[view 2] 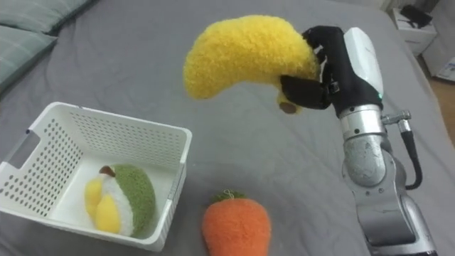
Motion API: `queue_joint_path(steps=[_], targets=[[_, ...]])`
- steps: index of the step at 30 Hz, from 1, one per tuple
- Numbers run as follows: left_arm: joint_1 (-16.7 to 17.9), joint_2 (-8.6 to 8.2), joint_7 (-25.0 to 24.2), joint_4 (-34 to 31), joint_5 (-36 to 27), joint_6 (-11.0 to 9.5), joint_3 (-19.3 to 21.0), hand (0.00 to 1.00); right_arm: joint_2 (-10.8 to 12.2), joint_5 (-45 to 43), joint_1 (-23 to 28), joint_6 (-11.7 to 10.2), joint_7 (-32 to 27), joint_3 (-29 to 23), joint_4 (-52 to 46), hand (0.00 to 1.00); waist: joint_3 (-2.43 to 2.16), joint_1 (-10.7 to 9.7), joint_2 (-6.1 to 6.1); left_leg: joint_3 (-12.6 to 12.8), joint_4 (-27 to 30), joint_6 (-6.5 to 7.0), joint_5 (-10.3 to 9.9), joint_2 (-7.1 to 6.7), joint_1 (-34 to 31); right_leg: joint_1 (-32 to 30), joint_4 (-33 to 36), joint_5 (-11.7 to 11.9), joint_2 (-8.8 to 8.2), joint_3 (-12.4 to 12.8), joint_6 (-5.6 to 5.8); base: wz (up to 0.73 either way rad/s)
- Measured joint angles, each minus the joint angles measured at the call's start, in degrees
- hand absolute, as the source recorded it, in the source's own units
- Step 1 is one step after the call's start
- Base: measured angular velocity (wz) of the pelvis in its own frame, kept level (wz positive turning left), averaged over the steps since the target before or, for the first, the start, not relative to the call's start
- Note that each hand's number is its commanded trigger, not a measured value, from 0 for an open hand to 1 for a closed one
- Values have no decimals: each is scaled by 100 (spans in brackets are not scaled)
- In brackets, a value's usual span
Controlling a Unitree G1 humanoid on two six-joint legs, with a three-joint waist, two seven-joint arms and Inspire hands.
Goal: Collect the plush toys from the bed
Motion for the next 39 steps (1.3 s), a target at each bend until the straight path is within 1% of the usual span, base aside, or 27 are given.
queue_joint_path(steps=[1, 2, 3, 5, 7, 9, 10, 11, 12, 13, 15, 16, 18, 19, 21, 23, 24, 25, 26, 27, 29, 32, 36, 39], targets=[[-32, -3, -7, 0, 0, 0, 0, 0, 1, 0, 0, 14, 40, 3, -37, 100, 3, 10, -4, -12, 0, 3, -3, -2, 0, 3, 0, 0, -1, -1, 0, 9], [-37, -6, -16, -5, 20, 1, 1, 0, 29, -64, -1, 117, 122, 5, -186, 100, 20, 46, -2, -28, -2, 4, -5, -5, -13, 2, 0, 0, -2, -1, 1, 4], [-52, -7, -22, -12, 84, 0, 1, 0, 108, -224, -1, 164, 188, 7, -351, 100, 42, 97, -4, -34, -3, 3, -9, -6, -27, -14, 0, 0, 0, 2, 1, 0], [-46, -9, -21, -10, 122, 8, 1, 0, 176, -301, -2, 183, 279, 45, -529, 100, 61, 116, -9, -82, -3, 0, -12, -12, -51, -18, -4, -1, 2, -19, 1, 5], [-49, -9, -16, -13, 167, 19, 1, 0, 215, -299, -30, 246, 336, 173, -616, 100, 62, 193, -19, -94, -9, -4, -14, -9, -71, -30, -5, -1, 7, -25, 2, 3], [-88, -33, -18, -23, 343, 51, -2, 0, 363, -452, -138, 300, 480, 475, -616, 100, 55, 268, -30, -102, -10, -5, -14, -7, -86, -64, -5, -1, 6, -28, 1, 0], [-106, -45, -20, -21, 346, 51, -2, 0, 394, -473, -155, 341, 521, 552, -616, 100, 54, 303, -31, -102, -11, -4, -14, -7, -89, -67, -5, -1, 8, -25, 1, 0], [-157, -77, -35, 1, 347, 50, -1, 0, 419, -514, -183, 399, 637, 686, -616, 100, 52, 356, -33, -103, -13, -4, -14, -8, -91, -68, -6, -1, 7, -25, 2, 0], [-206, -107, -54, 31, 345, 50, 0, 0, 465, -586, -208, 446, 753, 801, -616, 100, 46, 452, -43, -104, -14, -4, -14, -9, -94, -68, -9, -1, 5, -27, 2, 0], [-224, -117, -66, 37, 344, 52, 0, 0, 489, -612, -213, 471, 787, 865, -616, 100, 41, 481, -50, -104, -15, -4, -14, -9, -93, -68, -9, -1, 4, -30, 2, 5], [-256, -119, -135, 48, 371, 52, 6, 0, 647, -738, -234, 528, 932, 1087, -614, 100, 29, 519, -69, -181, -13, -3, -13, -12, -108, -43, -14, -2, -3, -108, 3, 17], [-262, -119, -148, 54, 427, 52, 12, 0, 700, -780, -234, 536, 958, 1130, -610, 100, 30, 533, -67, -201, -12, -3, -13, -14, -106, -33, -16, -2, -6, -142, 4, 16], [-299, -121, -177, 71, 488, 53, 5, 0, 904, -872, -243, 581, 989, 1237, -592, 100, 33, 665, -63, -255, -11, -3, -13, -20, -105, -19, -24, -8, -9, -169, 13, 11], [-299, -122, -183, 71, 488, 54, 4, 0, 929, -877, -247, 586, 987, 1280, -589, 100, 33, 666, -62, -270, -11, -3, -13, -21, -106, -14, -23, -10, -10, -178, 16, 12], [-312, -141, -217, 67, 517, 108, 16, 0, 1027, -873, -261, 597, 999, 1429, -481, 100, 48, 810, -40, -287, 0, -3, -13, -22, -105, 9, -24, -14, -14, -211, 22, 7], [-317, -179, -219, 57, 552, 136, 56, 0, 1074, -873, -321, 629, 1007, 1539, -304, 100, 64, 821, -16, -342, 8, -3, -13, -29, -107, 39, -24, -16, -26, -306, 26, 16], [-324, -196, -219, 50, 568, 165, 79, 0, 1106, -870, -361, 653, 1073, 1580, -214, 80, 76, 823, -1, -380, 13, -3, -13, -35, -117, 54, -24, -18, -33, -319, 29, 20], [-328, -206, -220, 43, 584, 178, 96, 0, 1123, -869, -363, 674, 1098, 1586, -190, 33, 81, 828, 8, -399, 17, -3, -12, -39, -118, 62, -24, -19, -34, -328, 31, 13], [-335, -211, -228, 38, 641, 188, 116, 0, 1143, -861, -363, 701, 1121, 1600, -138, 0, 82, 877, 11, -411, 18, -3, -12, -40, -119, 64, -24, -22, -35, -326, 35, 5], [-357, -212, -233, 32, 725, 226, 119, 0, 1137, -872, -363, 759, 1164, 1609, -129, 0, 82, 941, 10, -411, 18, -3, -12, -39, -129, 61, -25, -23, -33, -326, 36, 0], [-385, -219, -233, 10, 732, 287, 121, 0, 1137, -879, -363, 828, 1211, 1617, -128, 0, 81, 962, 10, -430, 18, -4, -11, -39, -132, 70, -25, -24, -34, -369, 38, 3], [-428, -219, -235, -4, 891, 307, 127, 0, 1128, -868, -363, 877, 1244, 1673, -126, 0, 79, 1012, 6, -433, 14, -4, -12, -39, -134, 71, -25, -24, -33, -376, 38, 1], [-466, -223, -245, -182, 987, 343, 119, 0, 1132, -869, -364, 876, 1246, 1872, -59, 0, 78, 1090, 5, -433, 13, -4, -11, -38, -119, 82, -25, -25, -35, -355, 39, 0], [-492, -223, -265, -177, 988, 343, 120, 0, 1134, -865, -364, 874, 1258, 2033, 133, 0, 79, 1117, 3, -438, 13, -3, -11, -41, -121, 81, -25, -26, -57, -358, 41, 0]])
